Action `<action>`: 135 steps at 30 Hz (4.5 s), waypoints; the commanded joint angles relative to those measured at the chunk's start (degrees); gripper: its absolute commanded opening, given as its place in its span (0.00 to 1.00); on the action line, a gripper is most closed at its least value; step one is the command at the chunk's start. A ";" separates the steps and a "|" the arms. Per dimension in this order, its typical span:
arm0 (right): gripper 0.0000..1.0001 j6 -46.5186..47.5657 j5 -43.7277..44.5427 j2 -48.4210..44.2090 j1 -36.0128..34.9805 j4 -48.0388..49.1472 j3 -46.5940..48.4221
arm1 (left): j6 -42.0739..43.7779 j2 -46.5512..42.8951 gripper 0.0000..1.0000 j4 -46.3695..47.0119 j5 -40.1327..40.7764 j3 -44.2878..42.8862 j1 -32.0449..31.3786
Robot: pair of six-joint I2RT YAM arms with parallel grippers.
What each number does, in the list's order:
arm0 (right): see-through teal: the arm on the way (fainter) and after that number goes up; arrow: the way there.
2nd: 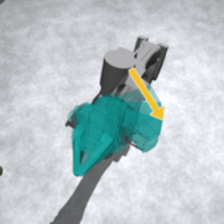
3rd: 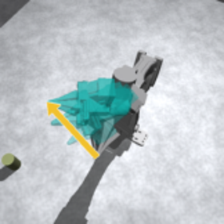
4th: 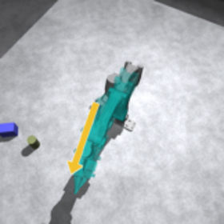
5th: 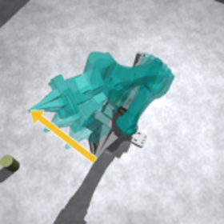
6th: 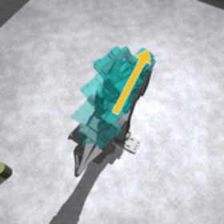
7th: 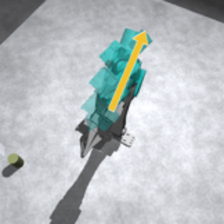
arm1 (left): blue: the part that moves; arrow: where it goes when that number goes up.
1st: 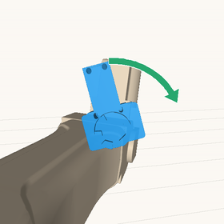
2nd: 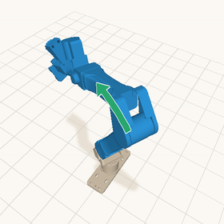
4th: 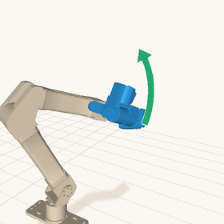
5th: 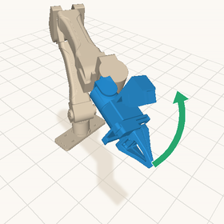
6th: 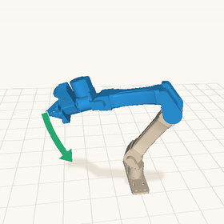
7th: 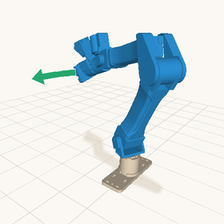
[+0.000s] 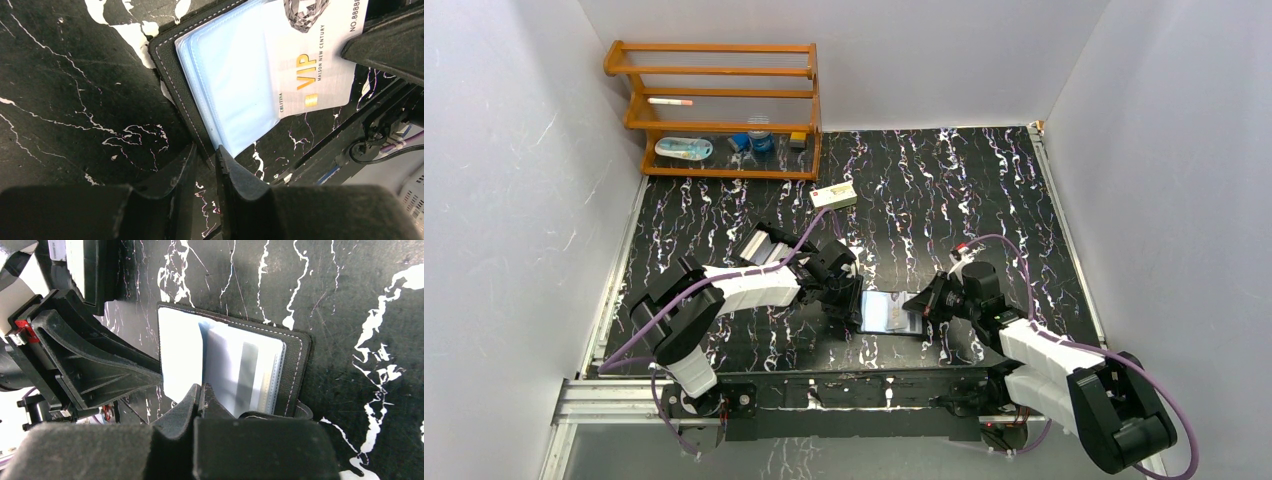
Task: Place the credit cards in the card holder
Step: Insert the credit card into the card holder, then pick up the credit card from the storage box.
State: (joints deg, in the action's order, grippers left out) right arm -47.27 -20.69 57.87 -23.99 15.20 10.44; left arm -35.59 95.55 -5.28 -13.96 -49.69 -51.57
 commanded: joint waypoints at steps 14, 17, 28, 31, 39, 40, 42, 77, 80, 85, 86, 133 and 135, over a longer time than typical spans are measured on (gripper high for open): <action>0.00 -1.93 -2.68 4.08 0.36 6.53 -1.95 | -0.96 0.42 0.20 -1.88 -0.38 0.91 -1.90; 0.00 -1.88 -4.12 5.48 0.33 5.61 -1.27 | -0.85 0.72 0.20 -1.93 -0.20 0.91 -1.91; 0.21 3.27 -2.74 8.97 -1.13 -1.73 4.43 | -0.94 0.61 0.22 -2.01 0.36 0.47 -2.16; 0.35 5.37 1.57 7.29 -1.41 -9.99 7.55 | -1.30 0.21 0.25 -2.03 0.96 0.51 -2.21; 0.43 5.39 5.45 7.16 -3.40 -16.30 12.25 | -1.32 0.05 0.27 -1.69 1.76 0.52 -2.23; 0.44 4.86 5.67 7.60 -3.95 -15.73 12.38 | -1.26 0.25 0.27 -1.67 1.74 0.43 -2.18; 0.44 3.82 5.87 8.75 -5.29 -14.55 12.50 | -1.18 0.38 0.26 -1.57 1.74 0.40 -2.18; 0.50 1.41 7.67 1.05 -12.19 -12.81 14.72 | 3.78 -8.88 0.37 -13.78 13.43 -7.04 -2.15; 0.51 1.80 10.09 -4.01 -12.17 -16.47 15.83 | 7.10 -10.35 0.39 -18.84 18.44 -10.02 -1.90; 0.51 1.77 12.69 -9.37 -12.18 -19.80 16.69 | 13.29 -11.77 0.44 -25.97 22.96 -14.32 2.37; 0.51 1.75 12.77 -9.91 -12.21 -20.06 16.86 | 14.48 -12.13 0.44 -26.82 22.51 -14.83 3.97; 0.52 1.92 12.38 -11.78 -12.22 -21.09 18.13 | 34.23 4.11 0.52 -25.26 7.81 -17.45 33.55; 0.52 2.15 12.40 -11.51 -12.18 -21.35 18.43 | 33.89 3.85 0.47 -25.30 6.75 -16.88 33.55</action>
State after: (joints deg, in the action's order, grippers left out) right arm -45.78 -8.95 46.19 -36.03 -7.14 26.39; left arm -2.42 99.02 -29.45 -6.28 -68.55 -18.22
